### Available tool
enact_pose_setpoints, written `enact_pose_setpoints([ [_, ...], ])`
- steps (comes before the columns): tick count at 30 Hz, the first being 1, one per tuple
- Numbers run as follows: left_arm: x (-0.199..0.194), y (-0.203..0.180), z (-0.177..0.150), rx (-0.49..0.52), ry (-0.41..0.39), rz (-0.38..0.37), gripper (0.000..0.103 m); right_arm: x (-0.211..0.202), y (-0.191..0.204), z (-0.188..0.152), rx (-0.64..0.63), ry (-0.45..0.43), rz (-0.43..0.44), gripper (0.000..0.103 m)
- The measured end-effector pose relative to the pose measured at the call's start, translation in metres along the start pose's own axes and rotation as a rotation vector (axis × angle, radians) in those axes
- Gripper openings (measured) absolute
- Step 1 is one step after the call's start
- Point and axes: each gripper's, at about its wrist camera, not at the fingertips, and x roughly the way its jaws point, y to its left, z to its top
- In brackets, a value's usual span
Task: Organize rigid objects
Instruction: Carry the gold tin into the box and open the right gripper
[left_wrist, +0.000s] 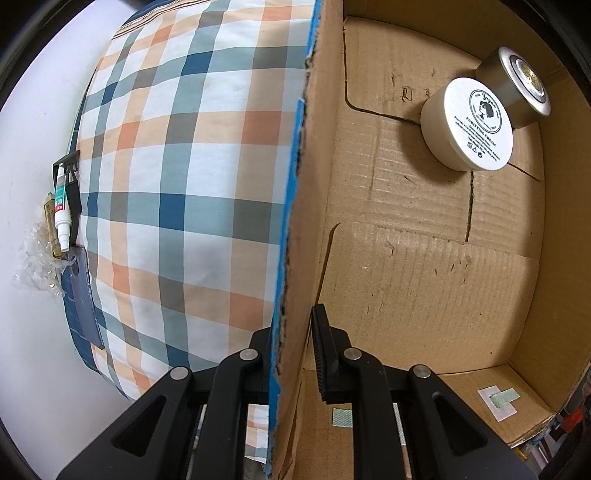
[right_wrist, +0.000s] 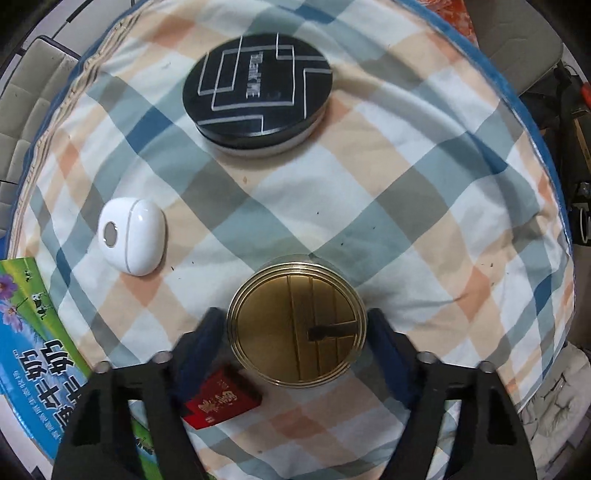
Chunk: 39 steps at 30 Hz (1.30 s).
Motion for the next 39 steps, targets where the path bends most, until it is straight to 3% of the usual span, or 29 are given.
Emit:
enact_pose_setpoints([
  [9,0.000,0.000,0.000,0.009,-0.002,0.002,0.011,-0.013,0.012,-0.013,-0.086,-0.030,0.000,0.068],
  [19,-0.002,-0.003,0.001,0.018,-0.007,0.006,0.011,-0.127,0.103,-0.090,-0.437,-0.170,0.141,0.068],
  [27,-0.005,-0.003,-0.001,0.016,-0.011,0.001,0.011,-0.177,0.157,-0.149,-0.618,-0.178,0.235,0.068],
  [34,-0.004,0.000,-0.001,0.009,-0.013,-0.011,0.011,-0.182,0.183,-0.181,-0.710,-0.168,0.255,0.068],
  [39,-0.003,0.001,-0.002,0.008,-0.013,-0.014,0.011,-0.168,0.197,-0.191,-0.746,-0.163,0.223,0.068],
])
